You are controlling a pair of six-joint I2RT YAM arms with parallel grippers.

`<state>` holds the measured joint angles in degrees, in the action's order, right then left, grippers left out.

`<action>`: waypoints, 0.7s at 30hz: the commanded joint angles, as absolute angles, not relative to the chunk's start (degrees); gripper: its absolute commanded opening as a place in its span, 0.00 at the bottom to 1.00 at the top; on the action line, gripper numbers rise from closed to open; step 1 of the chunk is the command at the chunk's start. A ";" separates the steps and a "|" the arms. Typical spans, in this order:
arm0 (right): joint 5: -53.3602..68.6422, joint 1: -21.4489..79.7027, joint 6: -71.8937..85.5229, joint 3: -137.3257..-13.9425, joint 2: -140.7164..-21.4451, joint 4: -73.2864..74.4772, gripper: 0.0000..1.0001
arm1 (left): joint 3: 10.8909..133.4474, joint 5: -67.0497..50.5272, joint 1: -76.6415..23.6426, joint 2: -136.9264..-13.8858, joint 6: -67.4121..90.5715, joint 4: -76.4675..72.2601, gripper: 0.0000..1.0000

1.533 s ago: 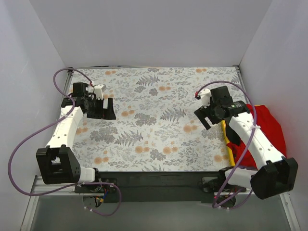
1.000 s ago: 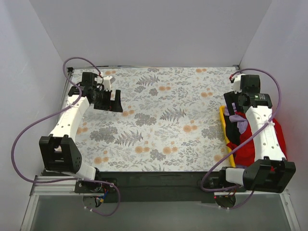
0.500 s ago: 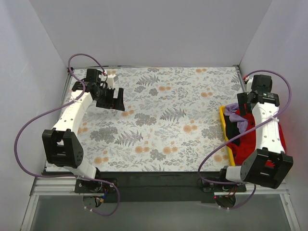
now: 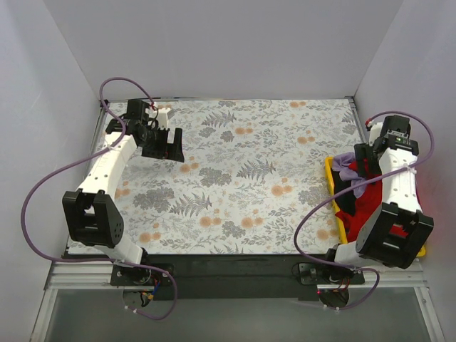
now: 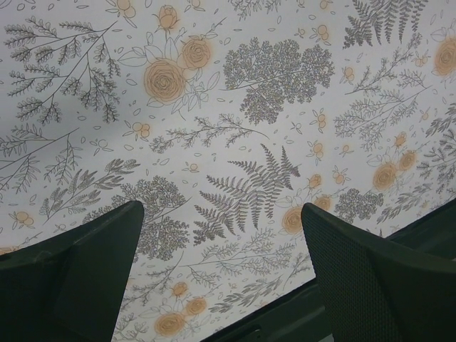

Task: Fold and stack the t-shirts
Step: Grab the tshirt from the pile

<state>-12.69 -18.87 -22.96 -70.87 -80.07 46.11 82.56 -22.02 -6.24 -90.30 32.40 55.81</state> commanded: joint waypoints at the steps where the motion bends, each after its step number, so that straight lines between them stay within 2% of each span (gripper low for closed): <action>1: -9.76 -19.95 -23.73 -70.31 -81.12 44.74 0.88 | 84.73 -22.32 -6.59 -90.18 32.87 56.43 0.93; 7: -9.05 -21.18 -24.34 -71.98 -83.23 44.65 0.82 | 85.34 -22.23 -6.77 -90.53 33.05 56.34 0.93; 21: -8.35 -22.76 -25.40 -76.20 -83.84 45.17 0.80 | 85.96 -22.76 -7.03 -91.67 33.22 55.63 0.93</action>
